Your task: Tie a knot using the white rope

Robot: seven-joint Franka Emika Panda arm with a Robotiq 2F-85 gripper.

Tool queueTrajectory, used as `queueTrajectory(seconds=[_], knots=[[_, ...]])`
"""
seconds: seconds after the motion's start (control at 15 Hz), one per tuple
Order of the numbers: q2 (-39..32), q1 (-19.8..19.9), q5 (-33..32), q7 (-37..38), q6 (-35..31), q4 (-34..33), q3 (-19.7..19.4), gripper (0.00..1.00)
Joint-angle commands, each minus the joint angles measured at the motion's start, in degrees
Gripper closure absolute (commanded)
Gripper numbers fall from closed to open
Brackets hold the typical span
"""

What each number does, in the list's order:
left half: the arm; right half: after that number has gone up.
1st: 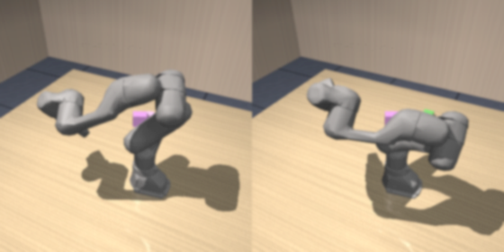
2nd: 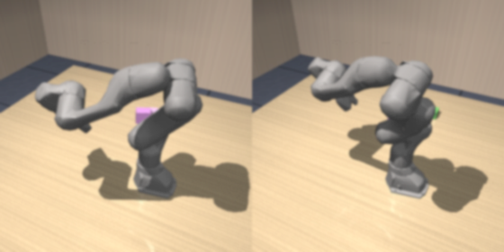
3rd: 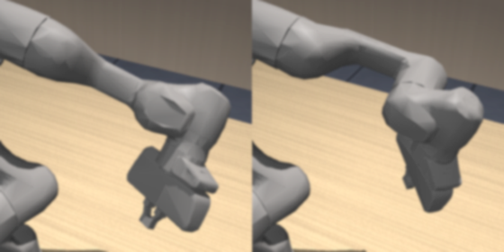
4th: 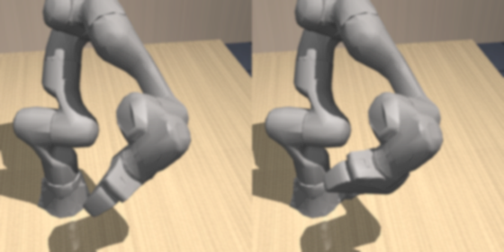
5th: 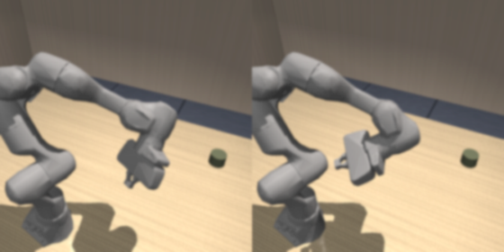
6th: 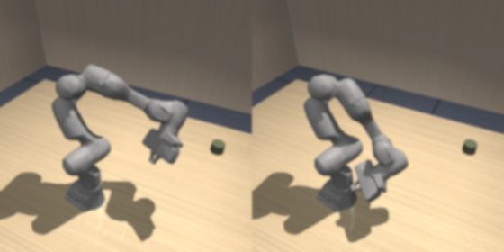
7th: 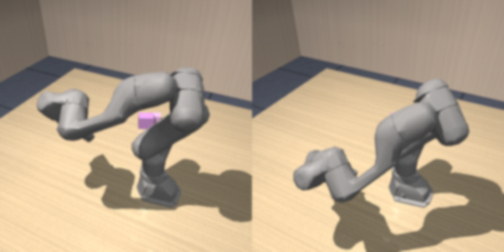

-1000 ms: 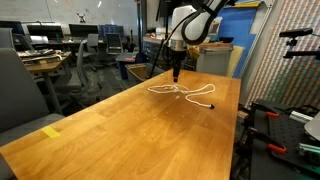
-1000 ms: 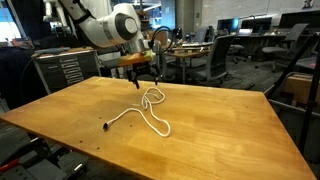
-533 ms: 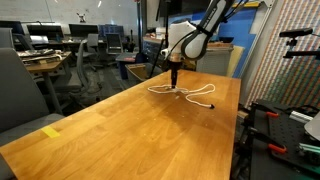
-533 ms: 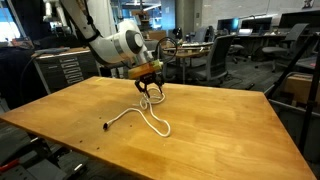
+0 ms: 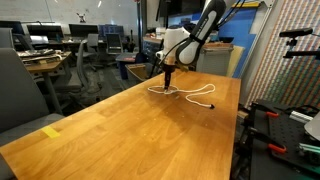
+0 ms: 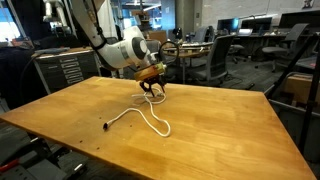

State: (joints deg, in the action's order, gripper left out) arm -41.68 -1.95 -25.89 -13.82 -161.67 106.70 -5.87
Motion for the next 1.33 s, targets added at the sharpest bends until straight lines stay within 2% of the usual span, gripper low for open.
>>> queueTrajectory(seconds=[0.0, 0.07, 0.27, 0.53, 0.6, 0.8, 1.0, 1.07, 1.13, 1.27], knots=[[-1.92, 0.70, 1.63, -0.45, -1.54, -2.72, 0.53, 0.64], [-2.02, 1.36, 2.47, -0.68, -1.68, -2.70, 1.27, 0.65], [-1.96, 4.49, 6.95, -1.96, -1.48, -2.15, 5.00, 0.90], [-2.11, 6.95, 10.95, -2.83, -2.17, -2.20, 8.26, 0.97], [-2.22, 7.38, 11.69, -3.04, -2.43, -2.32, 8.95, 0.93], [-2.94, 7.62, 12.78, -3.35, -3.59, -2.98, 10.42, 0.91], [-3.50, 6.32, 11.89, -3.45, -5.05, -3.76, 10.25, 0.91], [-3.32, 6.09, 11.67, -3.60, -5.38, -3.64, 10.26, 0.86], [-2.50, 5.74, 11.31, -3.86, -4.81, -3.06, 10.12, 0.66], [0.53, 3.72, 9.65, -4.10, -2.30, -0.79, 8.34, 0.56]])
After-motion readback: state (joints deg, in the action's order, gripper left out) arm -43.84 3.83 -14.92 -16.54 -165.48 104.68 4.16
